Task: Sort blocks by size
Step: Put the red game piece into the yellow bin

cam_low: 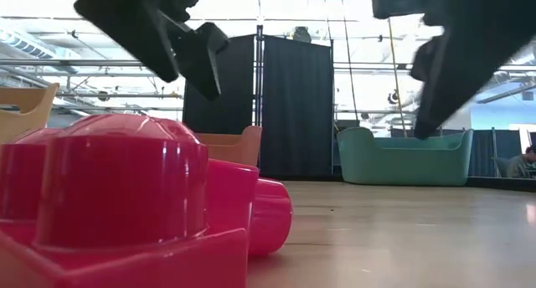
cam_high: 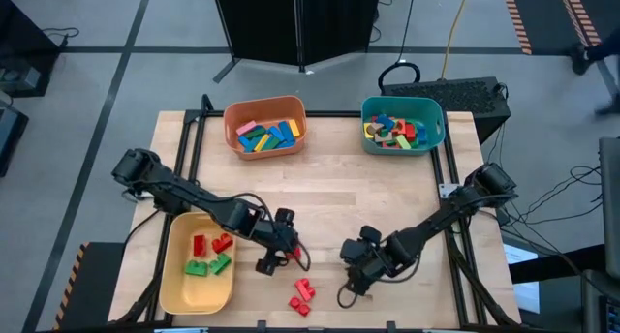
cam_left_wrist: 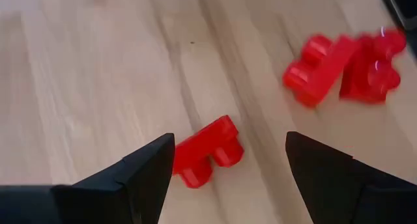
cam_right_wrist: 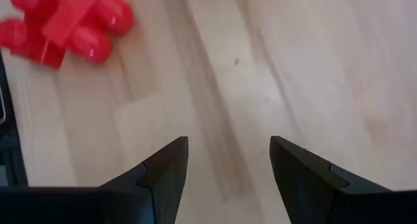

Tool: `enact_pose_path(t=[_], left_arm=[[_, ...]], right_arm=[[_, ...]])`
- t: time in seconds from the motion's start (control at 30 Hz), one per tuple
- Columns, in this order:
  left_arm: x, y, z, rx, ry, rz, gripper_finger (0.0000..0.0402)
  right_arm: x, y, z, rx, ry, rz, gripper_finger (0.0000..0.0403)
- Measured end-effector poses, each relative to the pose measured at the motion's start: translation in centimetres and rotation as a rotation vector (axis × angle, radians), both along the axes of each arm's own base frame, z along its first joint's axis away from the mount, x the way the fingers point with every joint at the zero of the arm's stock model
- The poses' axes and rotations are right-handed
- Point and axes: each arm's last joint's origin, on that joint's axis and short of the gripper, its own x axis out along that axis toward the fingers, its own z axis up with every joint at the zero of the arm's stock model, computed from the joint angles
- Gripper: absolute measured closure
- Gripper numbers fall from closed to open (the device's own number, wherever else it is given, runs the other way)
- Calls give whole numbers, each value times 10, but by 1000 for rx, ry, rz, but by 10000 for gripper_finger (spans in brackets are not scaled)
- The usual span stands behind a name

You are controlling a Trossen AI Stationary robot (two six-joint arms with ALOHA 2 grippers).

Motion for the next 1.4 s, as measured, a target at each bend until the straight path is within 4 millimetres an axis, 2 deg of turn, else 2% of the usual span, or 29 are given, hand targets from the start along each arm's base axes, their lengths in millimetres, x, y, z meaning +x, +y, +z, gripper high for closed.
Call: enact_pose_path(t=[0.17, 0.4, 0.73, 0.97, 1.4], left_arm=[[3, 6, -3, 96, -27, -184, 114], [15, 17, -27, 158, 7, -365, 114], [25, 24, -62, 220, 86, -458, 117], [27, 24, -76, 231, 117, -506, 164], [27, 25, -74, 190, 133, -409, 234]], right_arm=[[-11, 12, -1, 15, 22, -25, 195], [-22, 25, -1, 35, 1, -100, 195], [-36, 42, -1, 103, 3, -167, 195], [-40, 47, -1, 133, 4, -205, 195], [-40, 45, -2, 125, 13, -216, 195]])
